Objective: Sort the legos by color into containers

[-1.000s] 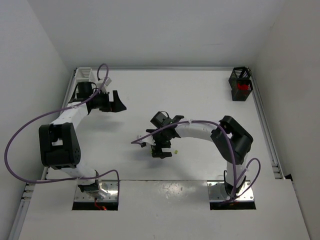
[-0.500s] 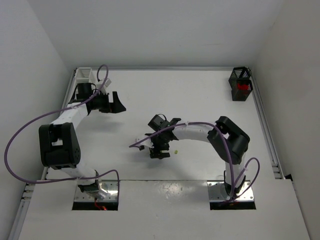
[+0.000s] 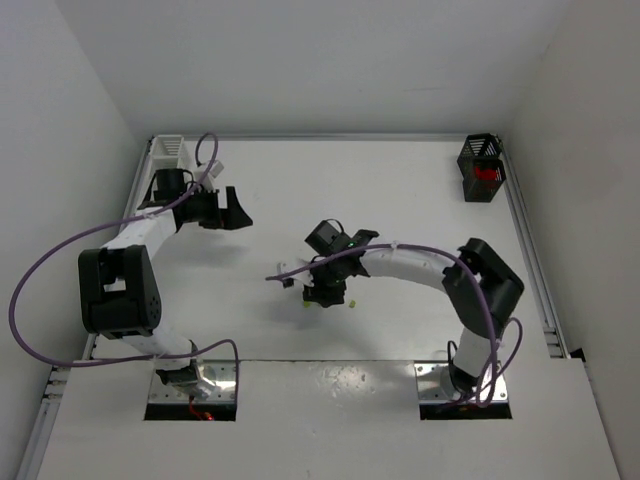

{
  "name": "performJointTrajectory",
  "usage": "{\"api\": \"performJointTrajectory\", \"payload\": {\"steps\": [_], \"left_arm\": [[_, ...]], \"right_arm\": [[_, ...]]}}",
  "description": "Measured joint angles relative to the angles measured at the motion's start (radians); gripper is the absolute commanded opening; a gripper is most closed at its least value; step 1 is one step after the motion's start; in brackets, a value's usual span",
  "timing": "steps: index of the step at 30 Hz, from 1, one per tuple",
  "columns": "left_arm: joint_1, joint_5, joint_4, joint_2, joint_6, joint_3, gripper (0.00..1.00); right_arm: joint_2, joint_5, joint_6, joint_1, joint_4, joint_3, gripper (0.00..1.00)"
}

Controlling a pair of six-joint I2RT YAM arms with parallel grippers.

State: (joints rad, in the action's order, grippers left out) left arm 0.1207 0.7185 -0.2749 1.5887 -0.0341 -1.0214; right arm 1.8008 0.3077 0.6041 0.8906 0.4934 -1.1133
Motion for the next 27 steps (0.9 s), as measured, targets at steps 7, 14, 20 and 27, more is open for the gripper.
{"api": "performJointTrajectory", "payload": {"steps": [7,14,20,27], "left_arm": [[0.0,0.004,0.0,0.0,0.006,0.011,1.0],[0.0,0.02,-0.001,0.0,0.008,0.011,1.0],[0.0,0.026,-0.002,0.0,0.008,0.011,1.0],[0.0,0.026,-0.002,0.002,0.008,0.011,1.0]], "right_arm": [[-0.157,-0.096,-0.101,-0.18,0.047,-0.048,0.15],[-0.042,-0.166,-0.148,-0.621,0.122,-0.358,0.12],[0.347,-0.18,-0.225,-0.99,0.208,-1.025,0.12],[0.526,-0.231,-0.27,-1.122,0.261,-1.2,0.12]]}}
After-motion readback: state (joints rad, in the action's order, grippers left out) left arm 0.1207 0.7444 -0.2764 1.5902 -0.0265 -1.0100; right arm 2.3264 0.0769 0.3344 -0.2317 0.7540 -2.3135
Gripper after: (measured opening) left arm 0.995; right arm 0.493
